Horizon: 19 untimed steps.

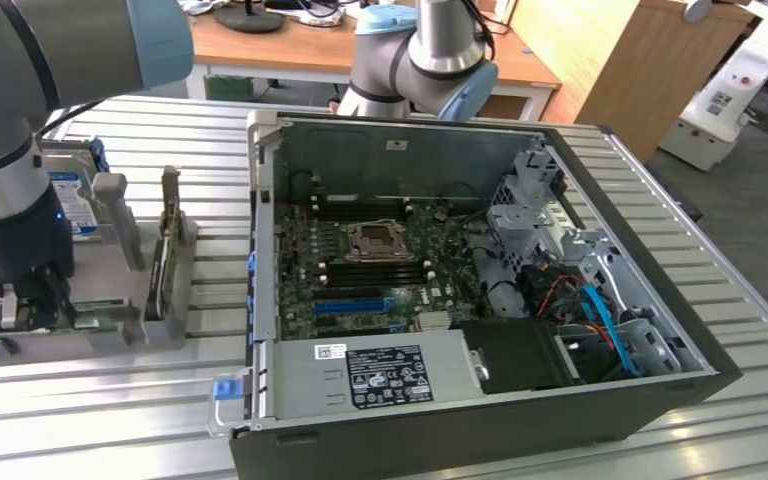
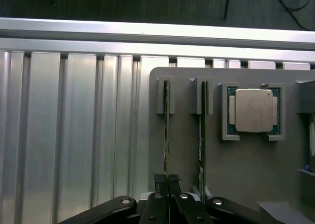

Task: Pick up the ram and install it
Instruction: 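Pick up the ram and move it above insertion slot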

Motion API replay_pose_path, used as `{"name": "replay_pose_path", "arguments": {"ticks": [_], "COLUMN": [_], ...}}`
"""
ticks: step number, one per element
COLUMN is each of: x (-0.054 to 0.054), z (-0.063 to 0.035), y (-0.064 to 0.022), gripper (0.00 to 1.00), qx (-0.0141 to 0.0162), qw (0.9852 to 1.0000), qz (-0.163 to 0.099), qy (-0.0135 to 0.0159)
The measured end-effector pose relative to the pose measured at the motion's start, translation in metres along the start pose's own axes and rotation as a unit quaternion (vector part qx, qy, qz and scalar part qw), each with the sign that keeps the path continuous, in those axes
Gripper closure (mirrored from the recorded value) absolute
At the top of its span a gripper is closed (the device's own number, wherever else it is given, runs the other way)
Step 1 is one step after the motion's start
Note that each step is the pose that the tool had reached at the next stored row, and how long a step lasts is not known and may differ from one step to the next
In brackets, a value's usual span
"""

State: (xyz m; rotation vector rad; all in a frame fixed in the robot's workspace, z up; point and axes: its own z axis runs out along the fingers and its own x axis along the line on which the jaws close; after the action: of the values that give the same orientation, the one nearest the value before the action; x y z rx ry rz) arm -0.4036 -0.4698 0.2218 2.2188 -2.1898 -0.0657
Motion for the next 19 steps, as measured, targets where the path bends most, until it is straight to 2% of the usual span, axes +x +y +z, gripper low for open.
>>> {"name": "replay_pose_path", "arguments": {"ticks": [12, 19], "x": [0.000, -0.001], "z": [-0.0310, -0.0525], "y": [0.0012, 0.0020], "gripper": [0.88, 0.88], "qx": [0.0000, 0.0000], "qw": [1.0000, 1.0000], "qz": [0.000, 0.000], "qy": [0.0000, 0.0000]}}
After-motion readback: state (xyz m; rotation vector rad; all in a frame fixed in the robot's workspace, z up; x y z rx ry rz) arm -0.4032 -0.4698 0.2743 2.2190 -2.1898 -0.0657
